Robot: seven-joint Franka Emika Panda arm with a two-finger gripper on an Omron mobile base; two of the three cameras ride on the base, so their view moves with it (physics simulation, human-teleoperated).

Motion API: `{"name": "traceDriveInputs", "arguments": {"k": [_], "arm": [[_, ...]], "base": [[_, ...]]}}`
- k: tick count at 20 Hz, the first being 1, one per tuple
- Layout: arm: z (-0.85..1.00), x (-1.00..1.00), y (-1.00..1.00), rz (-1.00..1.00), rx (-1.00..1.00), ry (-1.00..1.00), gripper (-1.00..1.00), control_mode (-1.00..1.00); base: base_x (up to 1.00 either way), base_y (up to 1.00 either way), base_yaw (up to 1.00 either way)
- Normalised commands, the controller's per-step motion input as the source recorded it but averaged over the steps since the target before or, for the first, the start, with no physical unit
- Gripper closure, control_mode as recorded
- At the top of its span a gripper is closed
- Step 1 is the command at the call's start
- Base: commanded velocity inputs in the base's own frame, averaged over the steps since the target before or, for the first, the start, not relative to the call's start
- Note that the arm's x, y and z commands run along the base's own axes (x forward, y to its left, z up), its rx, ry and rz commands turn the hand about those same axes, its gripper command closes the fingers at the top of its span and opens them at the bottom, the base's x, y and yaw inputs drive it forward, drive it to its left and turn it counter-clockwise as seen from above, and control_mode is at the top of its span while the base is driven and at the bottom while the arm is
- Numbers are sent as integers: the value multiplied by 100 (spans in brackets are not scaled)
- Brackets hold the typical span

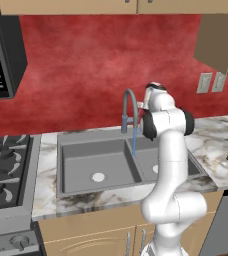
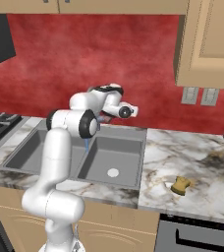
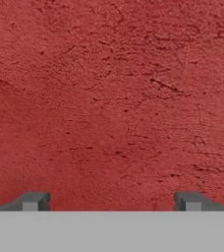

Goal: Soak the sponge with water for a few seconds and then drop it inside the sink.

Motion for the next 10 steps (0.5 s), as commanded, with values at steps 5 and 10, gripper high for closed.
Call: {"name": "traceDriveInputs", "arguments": {"k": [5, 10], "arm": [[46, -16, -12, 6, 0, -2, -100, -100], [40, -39, -4, 5, 0, 0, -100, -100]], "base": [[0, 0, 0], [0, 0, 0]]}}
